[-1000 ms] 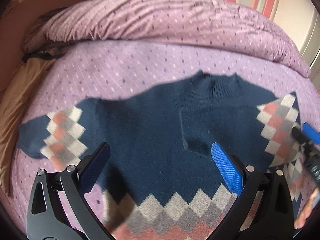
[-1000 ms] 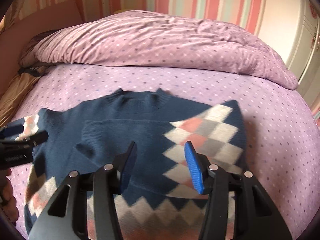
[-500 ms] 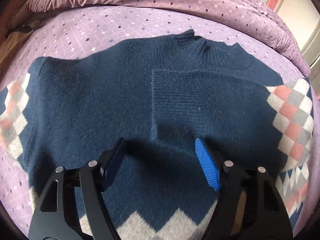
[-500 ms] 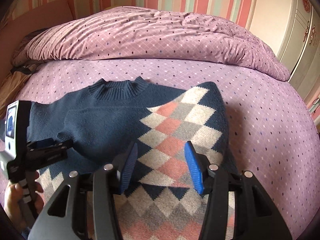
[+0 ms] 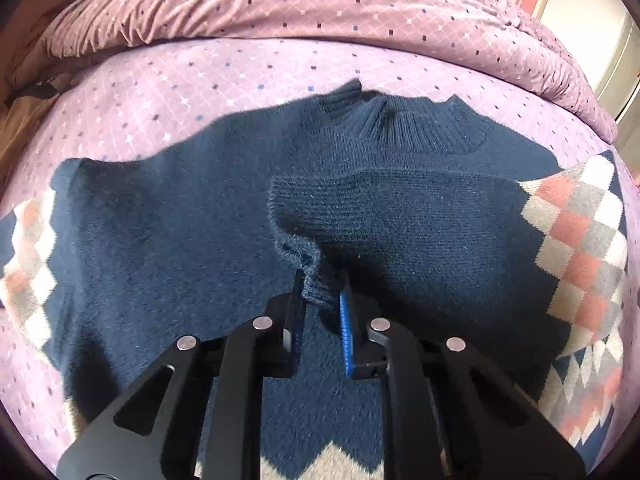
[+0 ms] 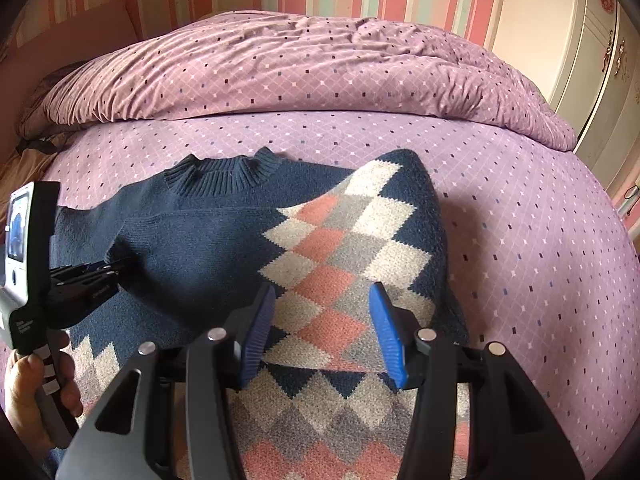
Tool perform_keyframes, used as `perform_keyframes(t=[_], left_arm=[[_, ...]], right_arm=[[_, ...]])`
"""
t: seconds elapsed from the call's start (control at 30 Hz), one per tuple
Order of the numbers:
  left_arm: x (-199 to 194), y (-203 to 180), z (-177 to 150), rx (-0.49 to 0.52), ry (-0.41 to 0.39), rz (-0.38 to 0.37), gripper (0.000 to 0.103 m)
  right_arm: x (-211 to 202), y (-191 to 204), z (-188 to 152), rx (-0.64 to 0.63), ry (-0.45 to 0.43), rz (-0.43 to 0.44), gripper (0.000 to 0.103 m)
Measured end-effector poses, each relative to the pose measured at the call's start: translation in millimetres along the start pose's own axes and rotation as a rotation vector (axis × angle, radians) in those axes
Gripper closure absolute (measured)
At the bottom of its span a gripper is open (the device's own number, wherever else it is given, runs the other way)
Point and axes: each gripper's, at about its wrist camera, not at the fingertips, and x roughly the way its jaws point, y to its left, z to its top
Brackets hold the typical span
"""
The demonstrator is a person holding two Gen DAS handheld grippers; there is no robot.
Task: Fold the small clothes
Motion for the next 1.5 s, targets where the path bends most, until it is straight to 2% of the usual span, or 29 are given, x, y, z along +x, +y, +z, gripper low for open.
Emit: perform_keyframes(t=[0.17, 0.33, 0.4, 0.53, 0.73, 0.77, 0.8, 0.83, 0.87, 0.9, 1.07, 1.2, 1.33, 1.43, 1.5], left_arm=[[-48.1, 20.6, -3.3, 0.023, -0.063, 0.063, 0.09], [-66.7, 57.0, -9.9, 0.045, -0.054, 0.103, 0.09], [-62.5, 65.5, -16.8, 0.062, -0.049, 0.132, 0.091], [-38.2, 72.2, -29.6, 0.055, -0.003, 0.127, 0.091], [-19.7, 73.9, -41.1, 0.045, 0.026, 0.137, 0.089], [-17.9, 75.2, -41.4, 0.037, 0.034, 0.138, 0.083], [-16.1, 76.5, -40.8, 0.034, 0.044, 0.158, 0.066], [-16.2, 78.8, -39.8, 0.03, 0.04, 0.197, 0.055], [-15.9, 80.6, -38.5, 0.026, 0.036, 0.218, 0.033], [-17.0, 83.8, -37.5, 0.018, 0.036, 0.226, 0.022], [-46.4, 99.9, -33.7, -0.009, -0.003, 0.212, 0.02], [-81.7, 117.7, -37.3, -0.01, -0.042, 0.215, 0.006], [-111.2, 148.8, -46.1, -0.046, -0.061, 0.182, 0.004], [-120.3, 180.4, -52.1, -0.086, -0.043, 0.156, 0.004], [-124.6, 205.9, -58.5, -0.126, -0.036, 0.106, 0.004]], right_arm=[[-4.3, 0.1, 0.7, 0.01, 0.002, 0.015, 0.053], [6.6, -2.0, -2.8, 0.038, 0.025, 0.019, 0.053], [18.8, -2.7, -8.1, 0.041, 0.043, 0.013, 0.053], [47.2, -5.0, -21.7, 0.049, 0.099, -0.006, 0.053], [49.8, -5.7, -24.8, 0.044, 0.091, -0.003, 0.053], [49.3, -6.3, -24.2, 0.042, 0.089, 0.0, 0.053], [46.4, -5.6, -22.6, 0.037, 0.081, 0.001, 0.053], [43.2, -4.3, -20.9, 0.033, 0.074, 0.003, 0.053], [40.7, -4.2, -19.3, 0.03, 0.069, 0.006, 0.053], [36.3, -1.9, -16.5, 0.025, 0.062, 0.009, 0.053], [13.0, 19.6, -4.4, -0.018, 0.031, 0.029, 0.053], [-12.5, 47.4, 2.9, -0.046, 0.014, 0.068, 0.05], [-38.2, 86.0, 5.8, -0.082, -0.007, 0.101, 0.049], [-53.6, 116.9, 7.1, -0.084, -0.017, 0.126, 0.049], [-62.8, 136.6, 6.2, -0.075, -0.027, 0.148, 0.049]])
